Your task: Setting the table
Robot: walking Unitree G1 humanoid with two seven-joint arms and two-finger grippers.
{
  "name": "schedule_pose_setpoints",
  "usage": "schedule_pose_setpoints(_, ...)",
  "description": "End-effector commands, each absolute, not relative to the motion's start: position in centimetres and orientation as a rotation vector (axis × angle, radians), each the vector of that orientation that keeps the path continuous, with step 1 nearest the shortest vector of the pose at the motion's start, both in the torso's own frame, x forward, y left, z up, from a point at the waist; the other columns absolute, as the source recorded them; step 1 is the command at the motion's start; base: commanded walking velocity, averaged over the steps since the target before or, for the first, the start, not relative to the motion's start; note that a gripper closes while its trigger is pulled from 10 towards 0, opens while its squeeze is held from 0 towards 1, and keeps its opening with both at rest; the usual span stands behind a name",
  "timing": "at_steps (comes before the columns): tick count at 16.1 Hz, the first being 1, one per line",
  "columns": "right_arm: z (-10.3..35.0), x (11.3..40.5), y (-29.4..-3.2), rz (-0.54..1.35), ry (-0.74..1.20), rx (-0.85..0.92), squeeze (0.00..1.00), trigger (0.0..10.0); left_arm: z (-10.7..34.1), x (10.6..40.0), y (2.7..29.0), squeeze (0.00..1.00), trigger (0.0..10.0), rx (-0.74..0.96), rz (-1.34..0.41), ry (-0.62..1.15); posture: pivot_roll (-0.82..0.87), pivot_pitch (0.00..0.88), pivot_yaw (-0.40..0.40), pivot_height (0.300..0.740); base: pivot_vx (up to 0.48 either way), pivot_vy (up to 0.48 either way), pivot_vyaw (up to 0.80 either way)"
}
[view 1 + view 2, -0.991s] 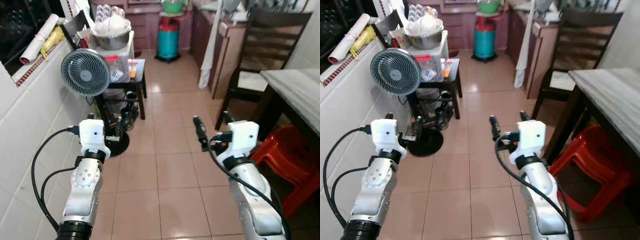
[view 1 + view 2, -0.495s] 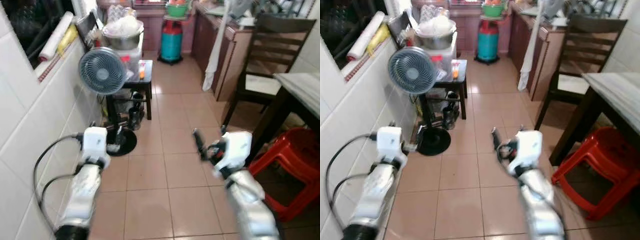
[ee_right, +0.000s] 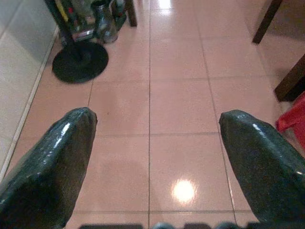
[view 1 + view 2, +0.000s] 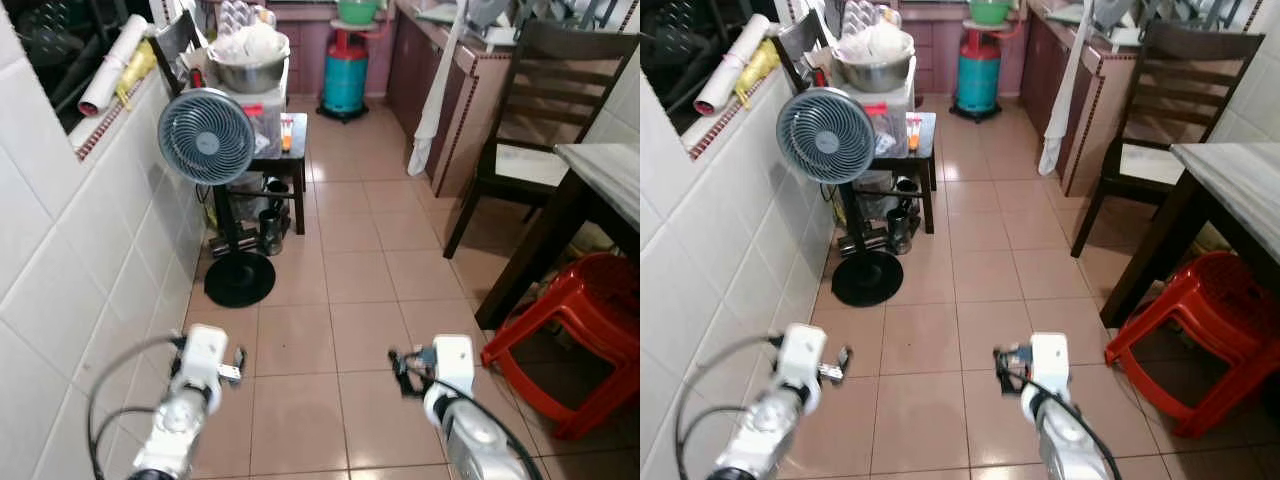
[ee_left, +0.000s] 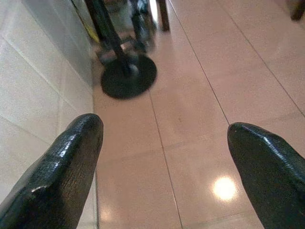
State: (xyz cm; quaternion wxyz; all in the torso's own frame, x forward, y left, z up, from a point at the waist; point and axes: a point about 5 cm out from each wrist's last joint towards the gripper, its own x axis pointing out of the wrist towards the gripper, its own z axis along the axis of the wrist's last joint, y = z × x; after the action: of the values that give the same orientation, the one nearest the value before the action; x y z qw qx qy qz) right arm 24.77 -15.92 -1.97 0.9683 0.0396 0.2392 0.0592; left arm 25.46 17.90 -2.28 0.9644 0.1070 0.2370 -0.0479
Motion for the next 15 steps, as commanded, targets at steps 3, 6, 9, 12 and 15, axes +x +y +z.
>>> schedule_pose_setpoints(3, -4.6, 23.3, -15.7, 0.146, 0.627, -0.007, 0.00, 10.0, -5.3, 22.6, 19.3, 0.00, 10.0, 0.264, -0.103, 0.703, -0.02, 0.000, -0.004, 0.740, 0.000, 0.000, 0.00)
schedule_pose_setpoints(6, -6.5, 21.4, -15.4, 0.124, 0.755, 0.021, 0.00, 10.0, -6.8, 20.5, 19.9, 0.00, 10.0, 0.229, -0.083, 0.834, -0.02, 0.000, -0.010, 0.740, 0.000, 0.000, 0.00)
schedule_pose_setpoints(9, -7.1, 20.7, -14.8, 0.178, 0.801, -0.017, 0.00, 10.0, -7.8, 19.0, 20.1, 0.00, 10.0, 0.217, -0.076, 0.925, -0.01, 0.000, -0.016, 0.740, 0.000, 0.000, 0.27)
schedule_pose_setpoints(12, -7.2, 20.6, -14.7, 0.177, 0.811, -0.016, 0.00, 10.0, -8.0, 18.8, 19.8, 0.00, 10.0, 0.217, -0.083, 0.945, -0.01, 0.000, -0.015, 0.740, 0.000, 0.000, 0.80)
schedule_pose_setpoints(15, -7.5, 20.1, -14.4, 0.177, 0.824, -0.014, 0.00, 10.0, -8.1, 18.6, 20.1, 0.00, 10.0, 0.211, -0.076, 0.964, -0.01, 0.000, -0.012, 0.740, 0.000, 0.000, 0.74)
